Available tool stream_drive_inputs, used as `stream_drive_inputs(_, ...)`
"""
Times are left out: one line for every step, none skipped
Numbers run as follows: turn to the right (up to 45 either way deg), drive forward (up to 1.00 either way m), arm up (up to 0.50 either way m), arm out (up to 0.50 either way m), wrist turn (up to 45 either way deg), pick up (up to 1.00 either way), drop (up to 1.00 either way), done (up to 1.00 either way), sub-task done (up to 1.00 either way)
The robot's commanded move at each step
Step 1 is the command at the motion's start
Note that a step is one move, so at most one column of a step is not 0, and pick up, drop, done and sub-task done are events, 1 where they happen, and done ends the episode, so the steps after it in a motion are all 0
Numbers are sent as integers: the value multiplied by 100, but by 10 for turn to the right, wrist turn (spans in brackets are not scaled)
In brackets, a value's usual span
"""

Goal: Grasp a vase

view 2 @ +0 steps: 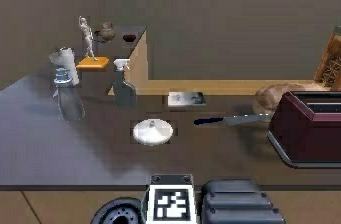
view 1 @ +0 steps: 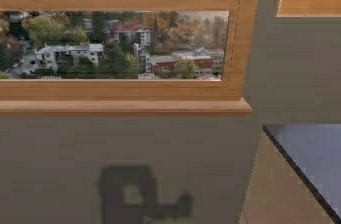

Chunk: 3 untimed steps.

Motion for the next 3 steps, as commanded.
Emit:
stream_drive_inputs(0, 0, 0, 30, 0, 0, 0, 0, 0)
stream_drive_inputs(0, 0, 0, 0, 450, 0, 0, 0, 0)
stream_drive_inputs(0, 0, 0, 0, 450, 0, 0, 0, 0)
